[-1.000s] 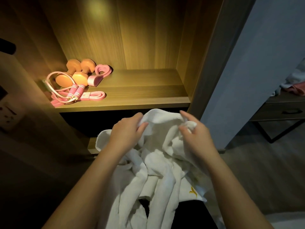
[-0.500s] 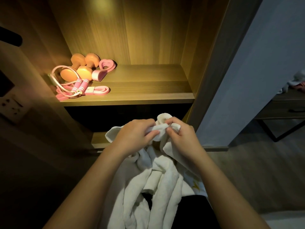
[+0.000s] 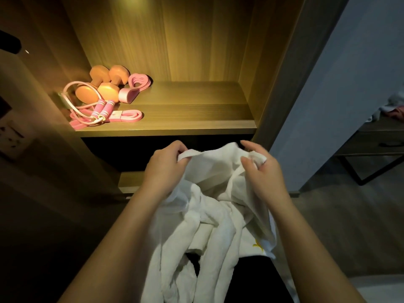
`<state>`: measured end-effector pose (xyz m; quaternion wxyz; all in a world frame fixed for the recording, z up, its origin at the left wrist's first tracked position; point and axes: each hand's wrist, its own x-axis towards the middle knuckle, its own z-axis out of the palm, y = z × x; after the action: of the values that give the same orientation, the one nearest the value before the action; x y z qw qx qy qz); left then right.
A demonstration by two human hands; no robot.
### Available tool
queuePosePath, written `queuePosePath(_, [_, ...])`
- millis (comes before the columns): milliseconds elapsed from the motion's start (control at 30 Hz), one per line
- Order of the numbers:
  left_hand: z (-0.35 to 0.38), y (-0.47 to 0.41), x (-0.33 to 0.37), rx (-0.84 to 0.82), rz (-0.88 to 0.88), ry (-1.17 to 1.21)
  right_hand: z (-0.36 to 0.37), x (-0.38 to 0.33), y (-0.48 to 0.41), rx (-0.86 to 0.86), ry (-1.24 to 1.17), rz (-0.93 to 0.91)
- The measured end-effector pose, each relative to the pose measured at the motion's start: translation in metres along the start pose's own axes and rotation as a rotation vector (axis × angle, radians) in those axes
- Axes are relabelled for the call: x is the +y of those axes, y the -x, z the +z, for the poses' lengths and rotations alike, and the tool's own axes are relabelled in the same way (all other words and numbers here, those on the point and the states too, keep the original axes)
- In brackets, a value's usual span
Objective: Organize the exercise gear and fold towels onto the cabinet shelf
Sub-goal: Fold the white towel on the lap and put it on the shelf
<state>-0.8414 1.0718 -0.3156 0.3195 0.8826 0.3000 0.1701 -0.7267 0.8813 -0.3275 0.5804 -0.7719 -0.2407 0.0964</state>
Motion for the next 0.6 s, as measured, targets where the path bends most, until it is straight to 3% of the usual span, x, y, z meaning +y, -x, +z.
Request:
queuePosePath(167, [0.01,0.015,0.02,-0.091,0.15,-0.123,0.022,-0.006,0.013,-0.315,0.114,-0.095])
queuePosePath(333, [0.009,0.024,0.013,0.007,0.202,-0.224,0.04,-0.002,0.008,-0.325,0.254,-0.127])
queuePosePath(467, [0.007,0.023,-0.007,0.204,0.158,-0.272,0.039,0.004,0.007,-0.182,0.163,-0.087])
queuePosePath(600, [0.002,0.021,-0.031,0.246,-0.107,-0.067,0.015,0.009,-0.006,0.077,0.074,-0.001])
